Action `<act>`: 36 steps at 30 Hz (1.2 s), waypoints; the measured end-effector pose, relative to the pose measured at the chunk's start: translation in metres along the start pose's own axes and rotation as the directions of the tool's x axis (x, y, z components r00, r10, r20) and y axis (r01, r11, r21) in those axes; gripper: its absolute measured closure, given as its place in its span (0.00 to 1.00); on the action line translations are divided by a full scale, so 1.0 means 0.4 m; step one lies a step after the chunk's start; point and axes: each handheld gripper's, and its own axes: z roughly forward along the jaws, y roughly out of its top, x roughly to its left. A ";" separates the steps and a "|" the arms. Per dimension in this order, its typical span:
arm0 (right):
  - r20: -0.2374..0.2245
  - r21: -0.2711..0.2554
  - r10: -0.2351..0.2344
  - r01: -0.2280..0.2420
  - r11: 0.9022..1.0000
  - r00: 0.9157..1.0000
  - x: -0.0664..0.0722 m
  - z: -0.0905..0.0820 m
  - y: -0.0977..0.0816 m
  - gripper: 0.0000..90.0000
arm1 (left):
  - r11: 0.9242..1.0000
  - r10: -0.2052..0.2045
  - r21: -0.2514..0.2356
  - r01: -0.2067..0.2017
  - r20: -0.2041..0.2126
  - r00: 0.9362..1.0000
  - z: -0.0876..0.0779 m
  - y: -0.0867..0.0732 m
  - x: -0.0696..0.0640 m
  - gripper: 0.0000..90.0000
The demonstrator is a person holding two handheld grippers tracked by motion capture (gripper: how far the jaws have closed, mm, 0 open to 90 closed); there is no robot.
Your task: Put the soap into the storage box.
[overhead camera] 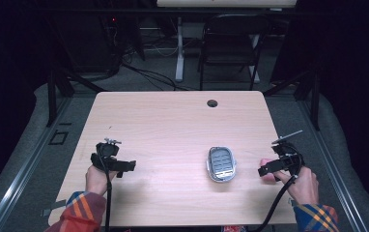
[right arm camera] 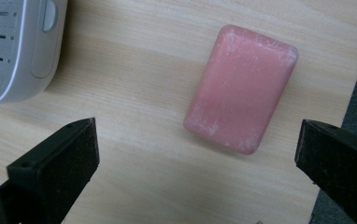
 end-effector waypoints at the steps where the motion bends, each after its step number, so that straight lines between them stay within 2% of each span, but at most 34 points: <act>1: -0.004 0.009 0.001 -0.001 1.000 1.000 -0.002 0.003 0.005 0.00 | 1.000 0.000 0.000 0.000 0.000 1.000 0.000 0.000 0.000 0.00; 4: 0.007 0.025 0.011 -0.011 1.000 1.000 -0.008 0.015 0.019 0.00 | 1.000 0.007 0.000 -0.007 0.001 1.000 0.000 0.000 -0.002 0.00; 5: 0.004 0.015 0.029 -0.029 0.999 1.000 -0.009 0.021 0.023 0.00 | 1.000 0.007 0.000 -0.007 0.001 1.000 0.000 0.000 -0.001 0.00; 9: 0.007 0.056 0.032 -0.033 0.998 0.999 -0.023 0.037 0.041 0.00 | 1.000 0.007 0.001 -0.007 -0.003 1.000 0.000 0.000 -0.001 0.00; 10: 0.011 0.048 0.053 -0.054 0.997 0.999 -0.023 0.043 0.043 0.00 | 1.000 0.008 0.003 -0.008 -0.002 1.000 0.000 0.001 -0.001 0.00; 14: 0.001 0.065 0.064 -0.064 0.996 0.998 -0.035 0.057 0.055 0.00 | 1.000 0.009 0.006 -0.009 -0.001 1.000 0.001 0.001 -0.003 0.00; 21: 0.008 0.097 0.075 -0.076 0.992 0.997 -0.046 0.075 0.070 0.01 | 1.000 0.010 0.008 -0.010 -0.002 1.000 0.002 0.001 -0.003 0.00; 23: 0.007 0.099 0.076 -0.077 0.992 0.997 -0.047 0.077 0.071 0.02 | 1.000 0.010 0.008 -0.010 -0.002 1.000 0.002 0.001 -0.004 0.00; 24: -0.001 0.094 0.091 -0.090 0.991 0.996 -0.050 0.084 0.073 0.08 | 1.000 0.013 0.009 -0.013 -0.002 1.000 0.002 0.001 -0.004 0.00; 26: 0.006 0.108 0.079 -0.080 0.991 0.997 -0.055 0.090 0.076 0.11 | 1.000 0.012 0.008 -0.012 -0.001 1.000 0.003 0.001 -0.005 0.00; 28: 0.015 0.103 0.094 -0.095 0.990 0.995 -0.053 0.097 0.078 0.15 | 1.000 0.013 0.009 -0.013 0.000 1.000 0.003 0.001 -0.006 0.00; 31: 0.030 0.117 0.086 -0.089 0.989 0.996 -0.052 0.101 0.082 0.16 | 1.000 0.013 0.010 -0.013 0.000 1.000 0.003 0.002 -0.005 0.00; 32: 0.029 0.104 0.105 -0.108 0.989 0.994 -0.049 0.104 0.082 0.16 | 1.000 0.012 0.011 -0.012 0.001 1.000 0.003 0.002 -0.006 0.00; 33: 0.041 0.123 0.097 -0.101 0.987 0.994 -0.049 0.102 0.085 0.16 | 1.000 0.015 0.011 -0.015 0.000 1.000 0.003 0.002 -0.006 0.01; 36: 0.061 0.123 0.095 -0.102 0.987 0.994 -0.047 0.108 0.086 0.17 | 1.000 0.015 0.011 -0.015 -0.001 1.000 0.003 0.002 -0.007 0.00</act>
